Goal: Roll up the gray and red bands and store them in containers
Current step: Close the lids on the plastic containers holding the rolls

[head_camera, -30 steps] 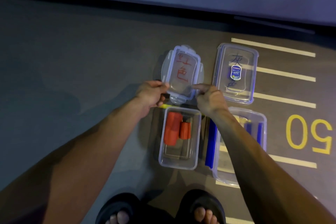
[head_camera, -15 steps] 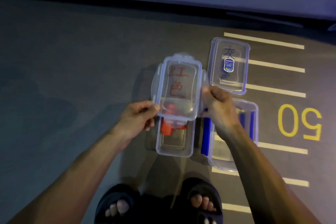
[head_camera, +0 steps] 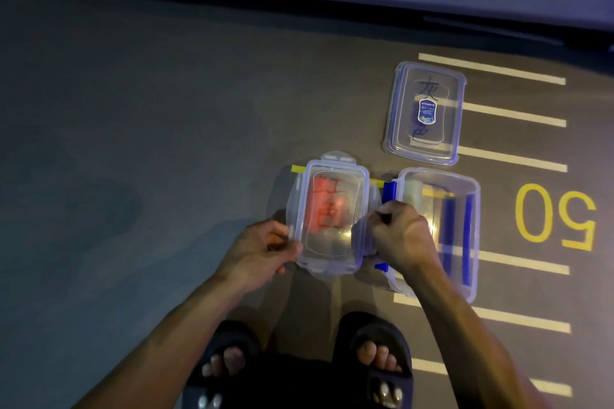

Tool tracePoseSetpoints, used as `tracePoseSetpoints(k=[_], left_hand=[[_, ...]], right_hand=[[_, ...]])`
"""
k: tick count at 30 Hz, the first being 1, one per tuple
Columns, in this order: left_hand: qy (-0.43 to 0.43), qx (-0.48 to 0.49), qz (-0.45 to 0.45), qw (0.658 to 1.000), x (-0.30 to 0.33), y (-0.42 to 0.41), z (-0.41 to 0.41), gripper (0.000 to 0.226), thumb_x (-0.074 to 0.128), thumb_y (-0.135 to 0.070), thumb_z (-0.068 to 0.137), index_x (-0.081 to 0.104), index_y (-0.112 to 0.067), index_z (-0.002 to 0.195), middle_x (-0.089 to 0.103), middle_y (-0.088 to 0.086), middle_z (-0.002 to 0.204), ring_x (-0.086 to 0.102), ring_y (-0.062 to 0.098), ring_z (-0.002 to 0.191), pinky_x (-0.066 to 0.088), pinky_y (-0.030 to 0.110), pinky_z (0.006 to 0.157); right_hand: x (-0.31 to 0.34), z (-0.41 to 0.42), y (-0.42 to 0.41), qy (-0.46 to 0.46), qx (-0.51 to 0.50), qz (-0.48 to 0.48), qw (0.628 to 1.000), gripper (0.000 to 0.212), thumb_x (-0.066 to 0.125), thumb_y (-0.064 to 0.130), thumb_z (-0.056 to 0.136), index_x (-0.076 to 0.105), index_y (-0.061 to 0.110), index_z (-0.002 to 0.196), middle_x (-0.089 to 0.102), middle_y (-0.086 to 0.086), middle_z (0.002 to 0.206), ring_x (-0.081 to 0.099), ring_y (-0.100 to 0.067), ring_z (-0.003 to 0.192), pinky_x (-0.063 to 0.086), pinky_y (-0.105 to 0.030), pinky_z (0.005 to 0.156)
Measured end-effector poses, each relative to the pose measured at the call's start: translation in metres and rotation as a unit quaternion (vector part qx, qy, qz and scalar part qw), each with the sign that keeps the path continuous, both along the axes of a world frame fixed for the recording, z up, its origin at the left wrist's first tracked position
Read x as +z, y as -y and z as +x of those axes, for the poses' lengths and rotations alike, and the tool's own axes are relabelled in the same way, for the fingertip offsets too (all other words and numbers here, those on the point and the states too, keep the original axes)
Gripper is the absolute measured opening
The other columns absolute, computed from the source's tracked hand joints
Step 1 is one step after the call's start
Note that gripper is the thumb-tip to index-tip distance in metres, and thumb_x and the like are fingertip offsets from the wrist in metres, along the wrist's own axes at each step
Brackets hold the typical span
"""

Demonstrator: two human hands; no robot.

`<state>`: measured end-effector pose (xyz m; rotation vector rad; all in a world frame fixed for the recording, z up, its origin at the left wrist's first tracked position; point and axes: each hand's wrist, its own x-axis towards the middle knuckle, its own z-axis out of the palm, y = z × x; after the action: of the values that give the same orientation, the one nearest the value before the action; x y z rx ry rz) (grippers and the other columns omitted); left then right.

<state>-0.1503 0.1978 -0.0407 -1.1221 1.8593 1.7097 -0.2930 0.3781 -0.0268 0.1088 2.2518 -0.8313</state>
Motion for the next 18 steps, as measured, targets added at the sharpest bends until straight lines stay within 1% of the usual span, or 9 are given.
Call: tracePoseSetpoints(k=[1, 3, 6, 10, 11, 13, 14, 15, 18], left_hand=[[0.006, -0.003, 0.002, 1.0, 0.0, -0.001, 0.002, 0.01, 0.075, -0.021, 0.09, 0.068, -0.014, 0.093, 0.076, 0.001, 0.078, 0.06, 0.008, 0.057, 0.044, 0.018, 0.051], [0.018, -0.012, 0.006, 1.0, -0.001, -0.001, 0.005, 0.011, 0.076, -0.023, 0.09, 0.068, -0.015, 0.093, 0.076, -0.001, 0.077, 0.061, 0.009, 0.058, 0.045, 0.022, 0.054], [0.036, -0.023, 0.003, 0.999, -0.001, -0.001, 0.007, 0.01, 0.075, -0.027, 0.09, 0.07, -0.018, 0.092, 0.076, -0.004, 0.079, 0.062, 0.01, 0.062, 0.047, 0.028, 0.058], [0.05, -0.02, 0.022, 0.998, -0.001, -0.002, 0.01, 0.014, 0.073, -0.029, 0.093, 0.072, -0.016, 0.095, 0.077, -0.002, 0.084, 0.068, 0.013, 0.068, 0.053, 0.03, 0.06], [0.053, -0.007, 0.043, 0.998, 0.0, -0.004, 0.01, 0.016, 0.072, -0.028, 0.093, 0.071, -0.013, 0.097, 0.077, 0.001, 0.087, 0.071, 0.015, 0.071, 0.056, 0.031, 0.062], [0.054, 0.028, 0.088, 0.994, 0.0, -0.006, 0.01, 0.018, 0.07, -0.022, 0.095, 0.068, -0.005, 0.101, 0.077, 0.008, 0.088, 0.074, 0.021, 0.074, 0.059, 0.033, 0.063], [0.05, 0.045, 0.098, 0.993, -0.001, -0.008, 0.009, 0.018, 0.069, -0.018, 0.095, 0.065, -0.002, 0.101, 0.077, 0.012, 0.087, 0.074, 0.023, 0.074, 0.06, 0.034, 0.064], [0.044, 0.056, 0.097, 0.993, -0.003, -0.009, 0.009, 0.017, 0.069, -0.015, 0.096, 0.064, 0.0, 0.1, 0.077, 0.014, 0.085, 0.074, 0.024, 0.073, 0.061, 0.035, 0.066], [0.028, 0.069, 0.081, 0.994, -0.008, -0.013, 0.012, 0.01, 0.068, -0.012, 0.095, 0.063, -0.003, 0.096, 0.076, 0.014, 0.081, 0.073, 0.024, 0.071, 0.062, 0.04, 0.072]], right_hand=[[-0.002, 0.001, 0.0, -0.006, 0.007, 0.013, 1.0, 0.011, 0.059, 0.02, 0.1, 0.065, 0.017, 0.091, 0.073, -0.01, 0.086, 0.075, -0.027, 0.07, 0.064, -0.045, 0.065], [-0.004, 0.003, 0.0, -0.024, 0.027, 0.041, 0.999, 0.012, 0.059, 0.024, 0.098, 0.065, 0.018, 0.09, 0.072, -0.011, 0.085, 0.074, -0.03, 0.072, 0.064, -0.048, 0.07], [-0.003, 0.004, 0.001, -0.033, 0.044, 0.056, 0.997, 0.012, 0.059, 0.024, 0.099, 0.063, 0.019, 0.089, 0.071, -0.009, 0.084, 0.073, -0.027, 0.073, 0.064, -0.047, 0.071], [-0.002, 0.003, 0.001, -0.019, 0.036, 0.04, 0.998, 0.005, 0.061, 0.022, 0.098, 0.063, 0.021, 0.093, 0.071, -0.007, 0.086, 0.074, -0.025, 0.076, 0.064, -0.045, 0.071], [-0.001, 0.003, 0.002, -0.018, 0.032, 0.032, 0.999, 0.004, 0.061, 0.021, 0.098, 0.062, 0.022, 0.094, 0.07, -0.006, 0.088, 0.073, -0.023, 0.077, 0.064, -0.042, 0.071], [-0.001, 0.003, 0.004, -0.017, 0.025, 0.019, 0.999, 0.003, 0.06, 0.018, 0.098, 0.062, 0.02, 0.099, 0.069, -0.004, 0.092, 0.07, -0.016, 0.079, 0.06, -0.029, 0.066], [0.0, 0.003, 0.004, -0.019, 0.023, 0.014, 0.999, 0.005, 0.06, 0.016, 0.098, 0.063, 0.018, 0.101, 0.067, -0.002, 0.092, 0.067, -0.012, 0.079, 0.054, -0.021, 0.061], [0.0, 0.002, 0.006, -0.021, 0.022, 0.013, 0.999, 0.006, 0.061, 0.014, 0.098, 0.064, 0.016, 0.103, 0.066, -0.001, 0.092, 0.064, -0.009, 0.078, 0.048, -0.017, 0.058], [0.0, 0.0, 0.009, -0.024, 0.024, 0.019, 0.999, 0.007, 0.063, 0.013, 0.097, 0.064, 0.015, 0.104, 0.063, 0.003, 0.089, 0.06, -0.007, 0.076, 0.042, -0.016, 0.057]])
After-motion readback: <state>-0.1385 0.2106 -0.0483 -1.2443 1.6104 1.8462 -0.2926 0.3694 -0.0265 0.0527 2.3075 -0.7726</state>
